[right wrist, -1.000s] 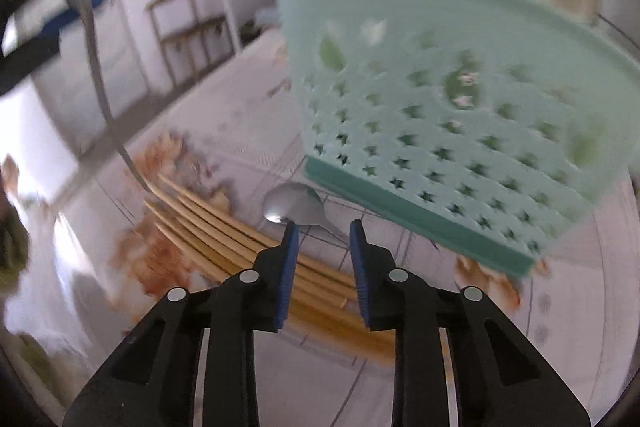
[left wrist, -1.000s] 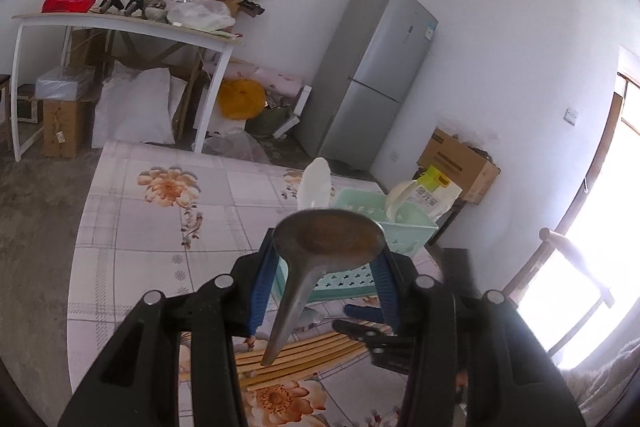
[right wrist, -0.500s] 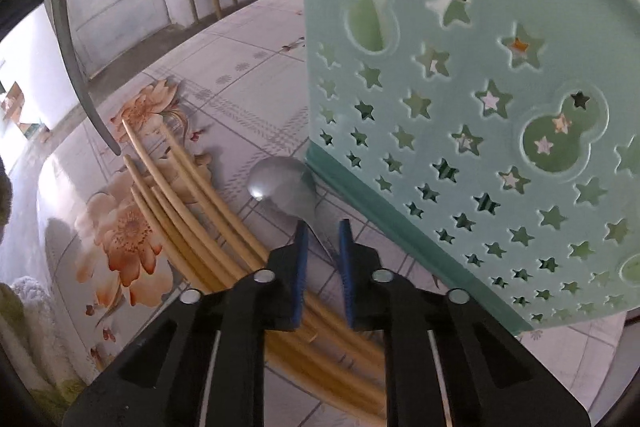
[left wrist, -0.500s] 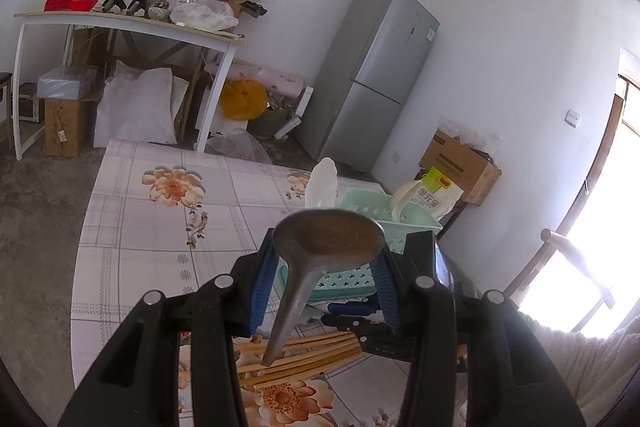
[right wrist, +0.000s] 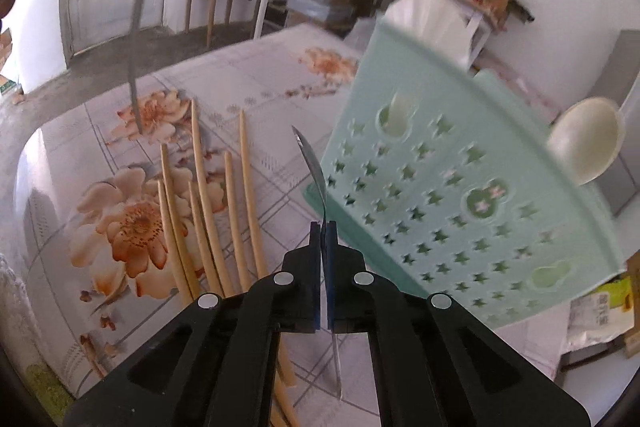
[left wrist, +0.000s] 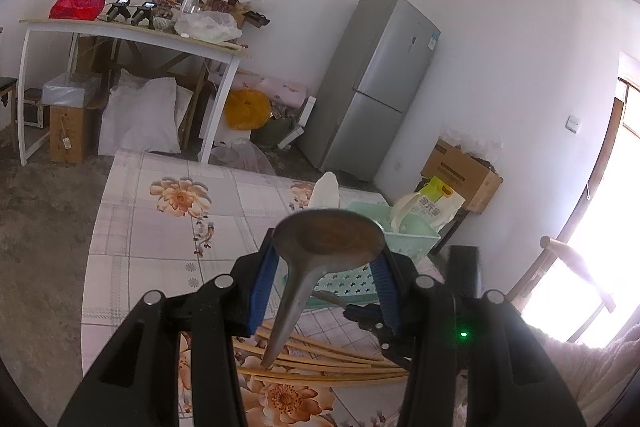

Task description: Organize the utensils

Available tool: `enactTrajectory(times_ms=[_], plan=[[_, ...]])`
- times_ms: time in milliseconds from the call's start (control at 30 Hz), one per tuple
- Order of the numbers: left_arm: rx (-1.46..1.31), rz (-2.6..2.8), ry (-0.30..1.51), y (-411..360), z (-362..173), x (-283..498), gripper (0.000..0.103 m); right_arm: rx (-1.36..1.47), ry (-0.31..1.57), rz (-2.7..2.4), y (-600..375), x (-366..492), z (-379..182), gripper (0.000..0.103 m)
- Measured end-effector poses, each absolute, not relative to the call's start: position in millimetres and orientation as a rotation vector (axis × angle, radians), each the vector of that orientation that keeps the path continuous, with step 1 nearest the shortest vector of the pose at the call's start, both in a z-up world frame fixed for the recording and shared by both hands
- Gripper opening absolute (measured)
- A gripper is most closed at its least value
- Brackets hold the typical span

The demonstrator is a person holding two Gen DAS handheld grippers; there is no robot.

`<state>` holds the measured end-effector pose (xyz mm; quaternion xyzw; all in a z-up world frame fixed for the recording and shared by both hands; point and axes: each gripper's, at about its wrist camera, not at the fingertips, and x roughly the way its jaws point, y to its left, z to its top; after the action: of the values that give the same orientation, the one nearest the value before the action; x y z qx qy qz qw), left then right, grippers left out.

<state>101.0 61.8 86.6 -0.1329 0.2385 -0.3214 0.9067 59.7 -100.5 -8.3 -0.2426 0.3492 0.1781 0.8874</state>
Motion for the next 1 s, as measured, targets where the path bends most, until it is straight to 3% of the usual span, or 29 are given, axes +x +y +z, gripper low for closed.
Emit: enactTrajectory(times_ms=[300,733,1000], plan=[[-0.293,-0.704,0.412,63,115,92,0.044,-0.339,0.597,0.314,-120,28,36,0.0],[-0.317,-0.865,0.246,19,197,114,0.044,0.007,0.46,0.212,-169,-6,69,0.0],[-0.31,-0.86,0.276,-22,188,152,0.044,0.1,0.439,0.219,-190,-12,71,0.0]])
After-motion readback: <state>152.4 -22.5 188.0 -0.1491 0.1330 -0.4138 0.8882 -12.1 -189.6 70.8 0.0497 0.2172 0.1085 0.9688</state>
